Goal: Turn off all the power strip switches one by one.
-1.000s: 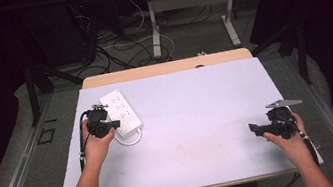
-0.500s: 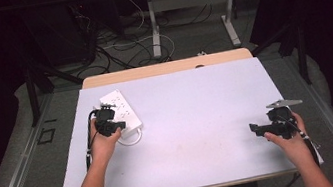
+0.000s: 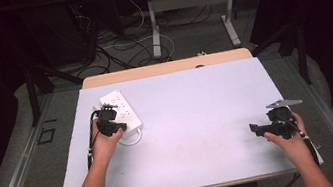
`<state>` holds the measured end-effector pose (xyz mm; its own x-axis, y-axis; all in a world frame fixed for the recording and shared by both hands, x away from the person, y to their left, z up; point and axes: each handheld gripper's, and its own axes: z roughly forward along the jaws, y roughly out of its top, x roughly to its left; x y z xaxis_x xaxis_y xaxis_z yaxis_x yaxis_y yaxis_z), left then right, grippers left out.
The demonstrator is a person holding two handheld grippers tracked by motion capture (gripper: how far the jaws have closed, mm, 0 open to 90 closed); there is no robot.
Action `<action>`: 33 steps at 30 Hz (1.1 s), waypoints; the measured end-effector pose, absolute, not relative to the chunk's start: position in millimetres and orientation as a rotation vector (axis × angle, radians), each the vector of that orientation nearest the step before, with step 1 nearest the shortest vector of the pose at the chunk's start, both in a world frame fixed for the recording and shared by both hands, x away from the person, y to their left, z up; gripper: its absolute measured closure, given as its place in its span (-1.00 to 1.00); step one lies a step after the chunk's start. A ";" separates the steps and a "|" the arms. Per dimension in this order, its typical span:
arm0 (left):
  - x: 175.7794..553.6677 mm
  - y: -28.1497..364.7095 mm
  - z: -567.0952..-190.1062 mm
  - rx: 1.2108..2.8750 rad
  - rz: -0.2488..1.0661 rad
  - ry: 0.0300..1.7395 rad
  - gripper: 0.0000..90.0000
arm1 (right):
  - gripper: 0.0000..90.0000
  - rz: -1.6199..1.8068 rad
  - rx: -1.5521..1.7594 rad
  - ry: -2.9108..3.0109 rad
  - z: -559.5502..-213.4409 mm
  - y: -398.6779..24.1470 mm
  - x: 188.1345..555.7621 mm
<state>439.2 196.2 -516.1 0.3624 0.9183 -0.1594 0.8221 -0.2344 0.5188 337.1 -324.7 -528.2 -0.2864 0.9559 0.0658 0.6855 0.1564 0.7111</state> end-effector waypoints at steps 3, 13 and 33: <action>439.6 196.5 -516.8 2.107 0.231 1.511 1.00 | -0.66 0.913 1.561 2.041 -528.5 -324.6 337.1; 439.8 197.3 -519.5 2.082 0.228 1.523 1.00 | -0.66 0.914 1.561 2.048 -529.6 -323.6 336.7; 443.3 191.5 -514.1 2.097 0.231 1.498 1.00 | -0.66 0.920 1.561 2.046 -530.1 -324.1 337.4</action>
